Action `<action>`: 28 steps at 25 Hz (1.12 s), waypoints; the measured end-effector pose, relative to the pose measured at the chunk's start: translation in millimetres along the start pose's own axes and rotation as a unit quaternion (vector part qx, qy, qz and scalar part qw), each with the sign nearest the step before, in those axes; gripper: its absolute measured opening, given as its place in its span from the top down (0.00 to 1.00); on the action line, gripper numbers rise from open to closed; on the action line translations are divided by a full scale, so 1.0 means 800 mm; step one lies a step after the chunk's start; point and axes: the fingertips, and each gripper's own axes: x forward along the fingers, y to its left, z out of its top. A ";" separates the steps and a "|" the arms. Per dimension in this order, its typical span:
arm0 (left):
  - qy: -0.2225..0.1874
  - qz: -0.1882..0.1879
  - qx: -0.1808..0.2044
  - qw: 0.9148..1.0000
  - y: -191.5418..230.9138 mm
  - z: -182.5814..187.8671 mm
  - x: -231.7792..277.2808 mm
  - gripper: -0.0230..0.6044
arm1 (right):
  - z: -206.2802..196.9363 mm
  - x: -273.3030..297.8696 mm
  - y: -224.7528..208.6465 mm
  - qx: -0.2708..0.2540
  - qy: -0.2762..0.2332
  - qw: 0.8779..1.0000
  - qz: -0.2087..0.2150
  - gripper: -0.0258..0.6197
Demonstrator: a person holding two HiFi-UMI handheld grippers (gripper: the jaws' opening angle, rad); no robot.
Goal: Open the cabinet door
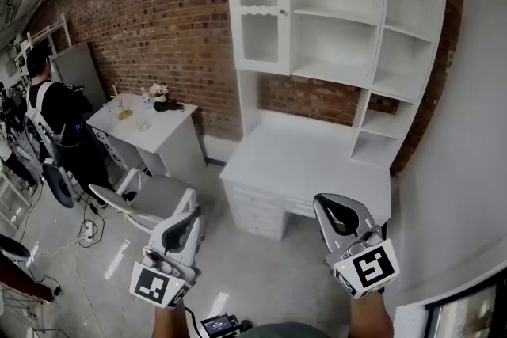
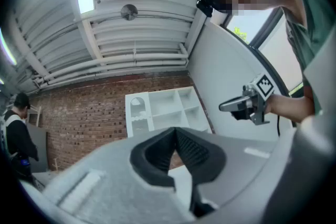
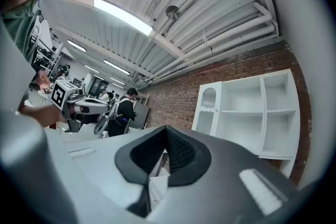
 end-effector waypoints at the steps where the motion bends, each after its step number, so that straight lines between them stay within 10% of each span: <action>1: -0.003 0.001 -0.001 1.000 0.005 0.001 -0.005 0.96 | 0.002 0.002 0.005 0.000 0.000 1.000 -0.001 0.95; 28: -0.029 -0.035 -0.015 0.999 0.093 -0.012 -0.078 0.96 | 0.033 0.047 0.097 0.026 -0.011 0.998 -0.053 0.95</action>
